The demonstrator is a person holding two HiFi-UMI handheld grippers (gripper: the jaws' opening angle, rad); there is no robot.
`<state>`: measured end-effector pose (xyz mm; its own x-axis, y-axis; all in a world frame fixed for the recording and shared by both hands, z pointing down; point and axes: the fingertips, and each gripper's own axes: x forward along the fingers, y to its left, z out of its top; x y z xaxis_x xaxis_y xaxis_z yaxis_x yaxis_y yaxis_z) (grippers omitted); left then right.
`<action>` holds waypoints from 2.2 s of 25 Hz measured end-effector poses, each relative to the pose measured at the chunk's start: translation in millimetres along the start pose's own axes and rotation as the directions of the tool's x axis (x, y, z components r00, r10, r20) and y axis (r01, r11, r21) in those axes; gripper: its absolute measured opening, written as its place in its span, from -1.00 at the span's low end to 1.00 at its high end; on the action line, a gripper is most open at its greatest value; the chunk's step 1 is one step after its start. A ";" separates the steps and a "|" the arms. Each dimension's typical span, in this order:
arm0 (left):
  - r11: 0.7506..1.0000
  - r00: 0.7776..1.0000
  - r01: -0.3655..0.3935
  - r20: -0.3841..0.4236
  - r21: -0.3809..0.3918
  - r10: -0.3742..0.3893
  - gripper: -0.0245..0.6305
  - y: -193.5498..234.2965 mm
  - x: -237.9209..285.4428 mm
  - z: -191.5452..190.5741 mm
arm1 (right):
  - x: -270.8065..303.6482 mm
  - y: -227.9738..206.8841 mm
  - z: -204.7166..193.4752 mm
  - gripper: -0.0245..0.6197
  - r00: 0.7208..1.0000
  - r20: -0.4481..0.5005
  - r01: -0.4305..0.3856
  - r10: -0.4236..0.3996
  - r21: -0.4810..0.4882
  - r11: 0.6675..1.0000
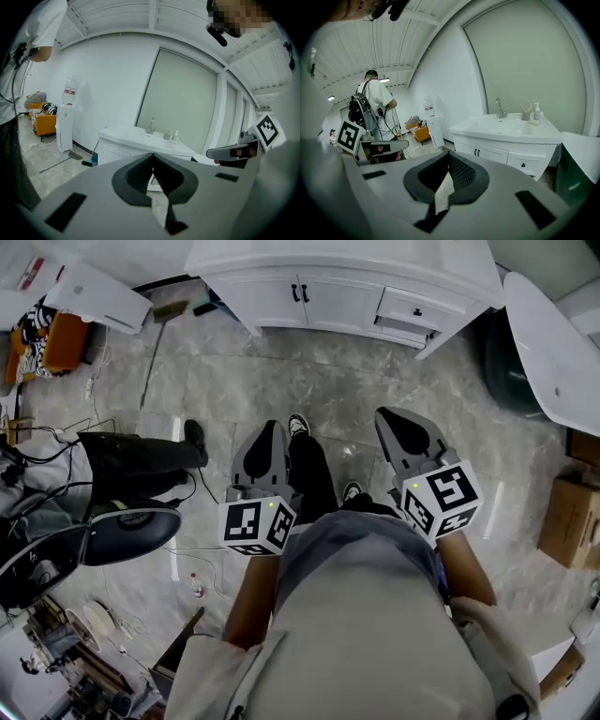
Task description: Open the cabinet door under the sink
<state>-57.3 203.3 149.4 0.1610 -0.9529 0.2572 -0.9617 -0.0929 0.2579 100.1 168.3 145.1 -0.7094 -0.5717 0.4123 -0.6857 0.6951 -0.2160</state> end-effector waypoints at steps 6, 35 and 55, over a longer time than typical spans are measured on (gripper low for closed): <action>0.997 0.996 0.076 -0.042 -0.011 -0.077 -0.92 33.2 60.4 22.9 | 70.5 -9.0 28.4 -0.90 1.000 -0.014 0.014 -0.013 0.033 0.999; 0.953 0.949 0.296 -0.133 0.064 -0.286 -0.92 148.9 211.2 74.2 | 281.6 -40.7 72.8 -0.90 0.991 -0.032 0.133 -0.131 0.111 0.985; 0.974 0.957 0.223 -0.195 0.024 -0.215 -0.92 163.6 260.4 18.0 | 360.5 -121.7 22.2 -0.89 0.987 -0.048 0.157 -0.152 0.129 0.979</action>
<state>-176.6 -65.3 241.7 0.4038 -0.8355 0.3726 -0.9064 -0.3102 0.2866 -75.8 -132.0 300.3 -0.5883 -0.6489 0.4826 -0.8037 0.5349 -0.2606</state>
